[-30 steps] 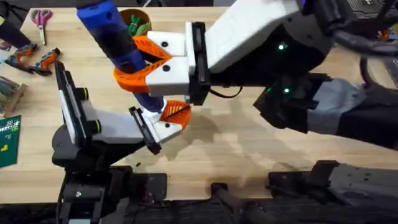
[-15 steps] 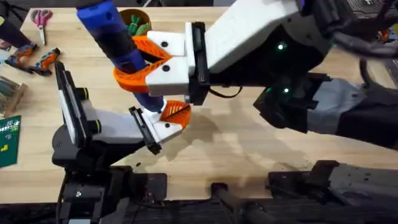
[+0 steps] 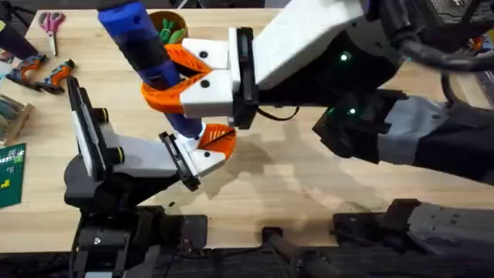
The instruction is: Pick up the gripper from the table and insert it into the empty holder that is missing its gripper. Then pick up a screw, insert it into the mounting hole, and use the screwdriver to tighten it. Finally, clean up the table by picking up the vegetable and placing it into the bucket.
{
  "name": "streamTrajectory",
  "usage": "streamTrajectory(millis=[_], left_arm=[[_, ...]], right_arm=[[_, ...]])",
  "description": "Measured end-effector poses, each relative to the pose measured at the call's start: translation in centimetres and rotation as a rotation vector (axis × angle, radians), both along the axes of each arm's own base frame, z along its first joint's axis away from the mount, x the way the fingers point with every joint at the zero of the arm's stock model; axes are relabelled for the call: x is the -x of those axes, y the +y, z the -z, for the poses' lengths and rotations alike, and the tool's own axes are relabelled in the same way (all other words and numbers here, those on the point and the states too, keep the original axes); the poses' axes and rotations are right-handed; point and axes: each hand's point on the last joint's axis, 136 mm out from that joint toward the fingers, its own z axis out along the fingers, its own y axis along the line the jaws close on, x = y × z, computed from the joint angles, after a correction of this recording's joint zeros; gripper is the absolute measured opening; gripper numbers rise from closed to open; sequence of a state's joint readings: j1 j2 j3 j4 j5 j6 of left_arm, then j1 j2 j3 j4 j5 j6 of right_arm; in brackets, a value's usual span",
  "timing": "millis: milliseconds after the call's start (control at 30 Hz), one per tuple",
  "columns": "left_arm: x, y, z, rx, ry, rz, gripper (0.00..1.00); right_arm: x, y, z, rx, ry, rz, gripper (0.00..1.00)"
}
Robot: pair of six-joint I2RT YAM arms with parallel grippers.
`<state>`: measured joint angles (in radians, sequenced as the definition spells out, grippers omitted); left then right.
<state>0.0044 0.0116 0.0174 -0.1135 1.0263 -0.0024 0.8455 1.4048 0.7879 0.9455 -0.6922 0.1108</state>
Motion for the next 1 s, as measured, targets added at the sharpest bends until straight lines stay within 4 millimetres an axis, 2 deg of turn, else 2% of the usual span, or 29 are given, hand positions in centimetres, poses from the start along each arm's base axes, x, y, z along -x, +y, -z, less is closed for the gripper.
streamTrajectory(millis=[200,433,500,567,600,700,800,1000], left_arm=[[0.0,0.0,0.0,-0.001,-0.002,0.003,0.004],[-0.3,0.2,-0.3,-0.004,-0.016,-0.023,0.004],[-0.1,0.1,-0.2,-0.005,-0.016,-0.013,0.004],[0.0,0.0,-0.2,-0.004,-0.016,-0.005,0.004],[0.0,0.0,-0.2,-0.004,-0.016,-0.001,0.004],[0.1,0.0,-0.2,-0.005,-0.018,0.001,0.004],[0.1,0.0,-0.2,-0.005,-0.018,0.001,0.004],[0.0,0.0,-0.2,-0.006,-0.019,0.000,0.004]], right_arm=[[0.0,0.0,0.0,-0.002,-0.002,-0.001,0.027],[0.2,-0.4,-1.9,-0.097,-0.089,-0.022,0.027],[-0.5,-0.8,-3.8,-0.140,-0.132,-0.002,0.027],[-1.4,-1.4,-6.7,-0.191,-0.183,0.028,0.027],[-2.2,-2.3,-10.0,-0.235,-0.235,0.055,0.027],[-2.6,-2.5,-11.8,-0.224,-0.244,0.050,0.027],[-3.0,-2.5,-11.8,-0.180,-0.227,0.033,0.027],[-5.5,-2.9,-7.7,-0.012,-0.109,0.032,0.027]])
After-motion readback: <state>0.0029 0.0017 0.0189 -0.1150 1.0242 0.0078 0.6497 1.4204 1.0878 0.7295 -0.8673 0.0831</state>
